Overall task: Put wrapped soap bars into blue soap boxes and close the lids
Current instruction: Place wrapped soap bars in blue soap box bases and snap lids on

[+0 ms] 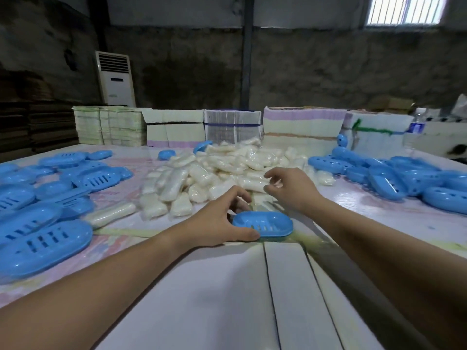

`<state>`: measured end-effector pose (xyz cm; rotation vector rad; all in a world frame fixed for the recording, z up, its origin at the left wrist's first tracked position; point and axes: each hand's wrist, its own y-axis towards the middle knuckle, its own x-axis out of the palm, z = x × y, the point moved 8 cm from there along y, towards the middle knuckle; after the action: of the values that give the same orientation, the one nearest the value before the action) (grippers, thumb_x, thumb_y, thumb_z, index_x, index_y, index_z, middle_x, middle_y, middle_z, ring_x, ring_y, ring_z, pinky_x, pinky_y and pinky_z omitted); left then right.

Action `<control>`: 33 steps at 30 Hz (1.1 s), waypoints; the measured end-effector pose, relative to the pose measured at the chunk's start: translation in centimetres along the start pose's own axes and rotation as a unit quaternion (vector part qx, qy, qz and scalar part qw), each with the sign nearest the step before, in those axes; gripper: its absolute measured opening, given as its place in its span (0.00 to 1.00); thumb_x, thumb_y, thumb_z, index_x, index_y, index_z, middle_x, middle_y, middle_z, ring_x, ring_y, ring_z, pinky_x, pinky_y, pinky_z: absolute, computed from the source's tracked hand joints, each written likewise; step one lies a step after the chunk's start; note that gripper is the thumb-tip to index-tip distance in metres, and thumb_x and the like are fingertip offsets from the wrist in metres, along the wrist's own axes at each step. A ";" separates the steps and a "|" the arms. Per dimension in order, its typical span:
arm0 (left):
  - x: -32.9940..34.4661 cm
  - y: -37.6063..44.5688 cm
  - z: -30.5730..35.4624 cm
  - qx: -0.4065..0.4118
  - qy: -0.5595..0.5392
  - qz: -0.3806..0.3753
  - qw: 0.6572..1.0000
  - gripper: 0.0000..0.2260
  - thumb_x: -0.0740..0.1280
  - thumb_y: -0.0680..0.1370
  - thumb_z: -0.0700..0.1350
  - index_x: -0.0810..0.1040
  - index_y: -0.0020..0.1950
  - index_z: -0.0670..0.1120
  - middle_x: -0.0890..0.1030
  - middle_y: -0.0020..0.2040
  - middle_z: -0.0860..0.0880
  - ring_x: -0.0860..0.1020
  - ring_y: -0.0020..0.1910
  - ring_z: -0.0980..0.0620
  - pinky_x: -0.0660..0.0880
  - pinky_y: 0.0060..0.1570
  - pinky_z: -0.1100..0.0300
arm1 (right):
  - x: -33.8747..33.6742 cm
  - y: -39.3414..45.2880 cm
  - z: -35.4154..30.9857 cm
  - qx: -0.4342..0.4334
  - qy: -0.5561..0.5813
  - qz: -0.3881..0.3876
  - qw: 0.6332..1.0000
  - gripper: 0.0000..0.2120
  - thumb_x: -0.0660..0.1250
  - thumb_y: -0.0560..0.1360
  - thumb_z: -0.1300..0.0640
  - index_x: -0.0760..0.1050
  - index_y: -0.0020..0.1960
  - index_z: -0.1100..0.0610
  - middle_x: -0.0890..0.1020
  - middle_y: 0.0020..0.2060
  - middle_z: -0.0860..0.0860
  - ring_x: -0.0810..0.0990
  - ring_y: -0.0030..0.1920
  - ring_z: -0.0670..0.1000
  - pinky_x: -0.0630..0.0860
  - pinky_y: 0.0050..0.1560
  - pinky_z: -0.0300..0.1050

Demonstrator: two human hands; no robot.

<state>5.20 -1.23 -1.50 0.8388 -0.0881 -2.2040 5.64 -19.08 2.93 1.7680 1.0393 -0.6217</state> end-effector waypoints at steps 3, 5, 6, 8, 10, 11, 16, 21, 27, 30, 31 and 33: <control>0.0 -0.1 0.2 0.010 -0.007 -0.003 1.000 0.23 0.79 0.62 0.56 0.72 0.52 0.62 0.79 0.48 0.61 0.77 0.39 0.60 0.78 0.40 0.61 | 2.0 2.2 -0.8 0.002 -0.103 -0.072 0.992 0.24 0.68 0.75 0.45 0.70 0.70 0.45 0.79 0.58 0.50 0.69 0.64 0.52 0.69 0.50 0.47; -0.1 -0.2 0.3 0.014 -0.007 -0.001 1.000 0.22 0.80 0.63 0.55 0.72 0.51 0.61 0.80 0.49 0.61 0.78 0.42 0.60 0.76 0.38 0.67 | 3.7 2.9 -1.7 -0.012 -0.176 -0.101 0.979 0.25 0.66 0.75 0.46 0.68 0.71 0.46 0.79 0.59 0.52 0.67 0.66 0.54 0.71 0.51 0.50; -0.1 -0.2 0.3 0.013 -0.008 -0.001 1.000 0.22 0.80 0.64 0.53 0.72 0.51 0.61 0.80 0.49 0.61 0.79 0.42 0.61 0.75 0.37 0.68 | 4.4 3.1 -2.1 -0.020 -0.210 -0.102 0.972 0.23 0.65 0.75 0.48 0.69 0.69 0.48 0.80 0.58 0.52 0.67 0.66 0.55 0.72 0.53 0.51; -0.2 -0.1 0.2 0.012 -0.008 0.001 1.000 0.22 0.80 0.65 0.52 0.72 0.52 0.59 0.80 0.49 0.62 0.79 0.44 0.60 0.77 0.40 0.67 | 5.3 3.1 -2.8 -0.031 -0.267 -0.086 0.959 0.20 0.63 0.76 0.51 0.70 0.67 0.50 0.80 0.59 0.52 0.67 0.65 0.56 0.72 0.54 0.53; -0.2 -0.1 0.2 0.011 -0.004 0.004 1.000 0.23 0.80 0.64 0.52 0.73 0.53 0.58 0.80 0.48 0.63 0.80 0.44 0.60 0.77 0.42 0.65 | 5.7 3.1 -3.0 -0.036 -0.304 -0.070 0.949 0.21 0.64 0.76 0.53 0.68 0.69 0.51 0.78 0.61 0.53 0.68 0.65 0.57 0.71 0.55 0.53; -0.2 -0.1 0.2 0.011 -0.004 0.003 1.000 0.23 0.80 0.65 0.52 0.73 0.53 0.58 0.80 0.48 0.63 0.79 0.43 0.61 0.76 0.40 0.67 | 5.8 3.1 -2.8 -0.036 -0.312 -0.071 0.947 0.23 0.64 0.76 0.53 0.65 0.71 0.51 0.77 0.62 0.53 0.67 0.65 0.58 0.71 0.55 0.53; -0.1 0.0 0.3 0.019 -0.006 0.003 1.000 0.22 0.81 0.65 0.52 0.73 0.52 0.59 0.80 0.48 0.62 0.79 0.44 0.60 0.75 0.36 0.69 | 7.0 3.4 -2.0 -0.028 -0.264 -0.131 0.955 0.29 0.62 0.76 0.50 0.58 0.75 0.47 0.75 0.67 0.54 0.62 0.71 0.61 0.66 0.63 0.58; -0.1 0.1 0.1 0.014 -0.003 0.001 1.000 0.22 0.80 0.63 0.55 0.73 0.51 0.60 0.79 0.48 0.62 0.78 0.40 0.61 0.74 0.34 0.70 | 5.8 3.3 -1.2 -0.050 -0.231 -0.134 0.962 0.25 0.61 0.76 0.49 0.61 0.71 0.44 0.79 0.57 0.53 0.72 0.59 0.56 0.73 0.47 0.52; 0.0 0.2 -0.2 0.013 0.002 0.001 1.000 0.23 0.80 0.63 0.56 0.73 0.52 0.60 0.79 0.49 0.61 0.78 0.39 0.61 0.77 0.41 0.65 | -0.2 0.8 -2.3 -0.014 -0.002 -0.030 0.999 0.27 0.67 0.75 0.53 0.63 0.71 0.43 0.79 0.41 0.50 0.79 0.42 0.53 0.76 0.41 0.49; 0.0 0.1 -0.3 0.006 -0.010 0.003 1.000 0.24 0.80 0.62 0.56 0.72 0.52 0.61 0.79 0.49 0.60 0.79 0.39 0.60 0.78 0.38 0.61 | -3.0 -0.9 -2.9 0.017 0.161 -0.003 0.987 0.26 0.70 0.72 0.56 0.68 0.67 0.42 0.81 0.41 0.52 0.80 0.41 0.51 0.77 0.43 0.46; 0.0 0.1 -0.3 0.002 -0.018 0.004 1.000 0.25 0.80 0.62 0.55 0.71 0.53 0.62 0.79 0.50 0.59 0.79 0.38 0.61 0.77 0.35 0.62 | -3.5 -1.7 -2.9 0.033 0.210 -0.004 0.977 0.26 0.71 0.71 0.56 0.69 0.66 0.41 0.82 0.41 0.53 0.81 0.40 0.49 0.77 0.41 0.44; 0.0 0.1 -0.4 -0.004 -0.021 0.011 1.000 0.28 0.81 0.64 0.52 0.68 0.56 0.63 0.79 0.52 0.56 0.80 0.36 0.61 0.75 0.35 0.67 | -3.4 -3.4 -2.6 0.077 0.298 -0.006 0.951 0.25 0.74 0.70 0.57 0.71 0.63 0.42 0.82 0.40 0.54 0.80 0.35 0.47 0.76 0.35 0.39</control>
<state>5.46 -1.25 -1.76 0.7841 -0.1093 -2.2002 0.92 -17.42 5.02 2.1537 1.4330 -0.1671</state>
